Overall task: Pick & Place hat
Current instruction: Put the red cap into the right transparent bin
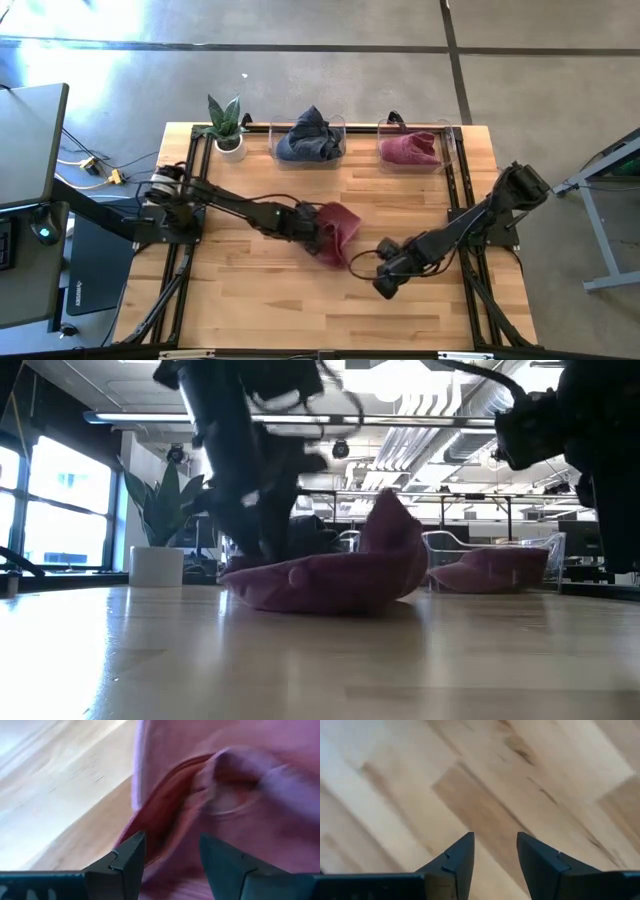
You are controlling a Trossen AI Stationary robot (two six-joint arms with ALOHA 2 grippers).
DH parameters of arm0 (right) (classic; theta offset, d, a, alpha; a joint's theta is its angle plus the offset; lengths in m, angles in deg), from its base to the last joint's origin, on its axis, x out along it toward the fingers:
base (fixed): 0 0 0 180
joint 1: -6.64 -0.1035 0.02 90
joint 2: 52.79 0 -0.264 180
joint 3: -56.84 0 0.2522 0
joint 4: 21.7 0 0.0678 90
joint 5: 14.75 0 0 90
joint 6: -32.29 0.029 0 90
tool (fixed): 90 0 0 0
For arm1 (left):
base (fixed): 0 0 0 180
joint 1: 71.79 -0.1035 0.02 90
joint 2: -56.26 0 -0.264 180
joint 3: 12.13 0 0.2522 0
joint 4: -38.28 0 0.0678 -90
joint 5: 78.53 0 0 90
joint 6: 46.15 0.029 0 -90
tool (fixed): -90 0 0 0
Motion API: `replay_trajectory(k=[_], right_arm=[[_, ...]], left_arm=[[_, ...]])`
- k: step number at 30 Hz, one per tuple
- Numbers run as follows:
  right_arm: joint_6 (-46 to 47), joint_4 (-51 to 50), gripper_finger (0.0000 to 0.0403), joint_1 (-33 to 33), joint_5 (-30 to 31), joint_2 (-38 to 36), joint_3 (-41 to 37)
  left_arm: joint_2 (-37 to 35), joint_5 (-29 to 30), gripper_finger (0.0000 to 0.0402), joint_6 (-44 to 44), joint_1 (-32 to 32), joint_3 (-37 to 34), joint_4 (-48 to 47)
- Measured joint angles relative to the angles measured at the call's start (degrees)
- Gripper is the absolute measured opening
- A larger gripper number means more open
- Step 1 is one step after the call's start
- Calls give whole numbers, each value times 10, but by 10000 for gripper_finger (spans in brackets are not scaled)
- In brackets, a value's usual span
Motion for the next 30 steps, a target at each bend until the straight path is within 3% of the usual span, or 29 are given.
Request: replay_trajectory(k=[3, 7, 10, 13, 15, 18, 21, 26, 30], right_arm=[[7, 5, 144, -11, 9, -8, 0], [-12, 107, 144, -29, 50, -15, 0], [-24, 211, 144, -45, 136, -15, 0], [-13, 254, 144, -60, 238, -14, 0], [14, 245, 144, -65, 282, -14, 0], [52, 227, 144, -76, 322, -26, 0], [58, 223, 144, -94, 337, -48, 0], [57, 221, 144, -136, 369, -103, 0], [51, 220, 144, -175, 412, -144, 0]], left_arm=[[-17, -5, 179, 7, 5, 29, -5], [-32, -34, 179, 40, 10, 89, -11], [-32, -114, 179, 85, 8, 124, -21], [-28, -192, 179, 122, 8, 130, -14], [-3, -195, 179, 132, 9, 127, -15], [35, -152, 179, 141, 8, 114, -34], [72, -162, 179, 155, -3, 119, 33], [139, -329, 178, 135, -34, 136, 259], [159, -381, 178, 128, -49, 195, 350]])
